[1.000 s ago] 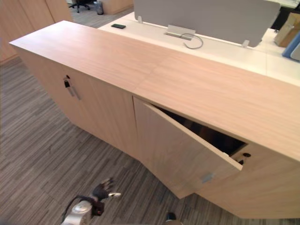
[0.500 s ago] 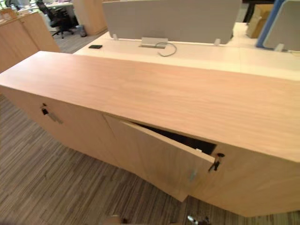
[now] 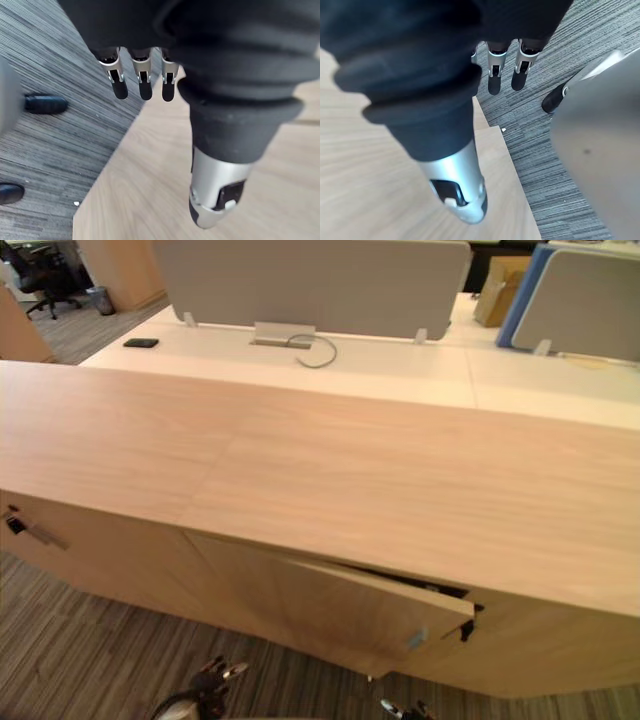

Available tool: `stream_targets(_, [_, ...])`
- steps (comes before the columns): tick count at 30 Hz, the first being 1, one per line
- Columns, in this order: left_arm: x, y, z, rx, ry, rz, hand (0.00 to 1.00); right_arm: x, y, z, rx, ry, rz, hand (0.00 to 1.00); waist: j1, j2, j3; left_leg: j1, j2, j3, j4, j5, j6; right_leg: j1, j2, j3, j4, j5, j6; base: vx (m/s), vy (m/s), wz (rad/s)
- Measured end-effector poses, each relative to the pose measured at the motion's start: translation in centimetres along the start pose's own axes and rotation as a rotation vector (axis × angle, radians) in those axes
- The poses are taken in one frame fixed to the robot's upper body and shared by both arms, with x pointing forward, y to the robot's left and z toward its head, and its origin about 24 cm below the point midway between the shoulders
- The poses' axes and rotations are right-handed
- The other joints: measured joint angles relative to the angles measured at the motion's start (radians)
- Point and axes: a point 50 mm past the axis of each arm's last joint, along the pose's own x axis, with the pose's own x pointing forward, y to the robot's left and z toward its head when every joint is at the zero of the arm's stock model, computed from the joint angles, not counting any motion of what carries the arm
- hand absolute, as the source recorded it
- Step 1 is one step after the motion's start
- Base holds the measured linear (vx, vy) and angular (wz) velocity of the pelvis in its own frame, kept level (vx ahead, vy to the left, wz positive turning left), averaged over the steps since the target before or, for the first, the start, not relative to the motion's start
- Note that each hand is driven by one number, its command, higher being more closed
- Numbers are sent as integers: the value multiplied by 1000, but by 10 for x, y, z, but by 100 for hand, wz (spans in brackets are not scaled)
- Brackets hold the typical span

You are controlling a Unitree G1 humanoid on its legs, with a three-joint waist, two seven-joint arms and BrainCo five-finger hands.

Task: Walk over to the cabinet, pick up the folder, carry it to the office cabinet, place the folder inside the office cabinet, then close the office cabinet door

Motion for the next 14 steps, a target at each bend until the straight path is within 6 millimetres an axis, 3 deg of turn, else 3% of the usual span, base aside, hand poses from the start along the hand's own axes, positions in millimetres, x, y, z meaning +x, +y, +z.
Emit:
stream_targets(4, [-1,-2,-2,60,2,0,0,1,-8,-3,-11,28,-30,0,-2,-2,-9,9,24,-3,-2,-1,-1,0,24,0,5,14,0,108,-75,-17])
stream_targets(9, [-9,11,-29,167,83,43,0,0,-16,-9,-2,54,-59,0,-3,0,-15,56,55,-7,-1,0,-2,8,50,0,60,19,-6,57,-49,-7])
stream_targets(14, [-12,22,-34,188,104,94,0,0,-17,-9,9,54,-70,0,-1,0,-15,58,60,-11,-2,5,-9,13,55,0,52,29,-5,7,-2,0])
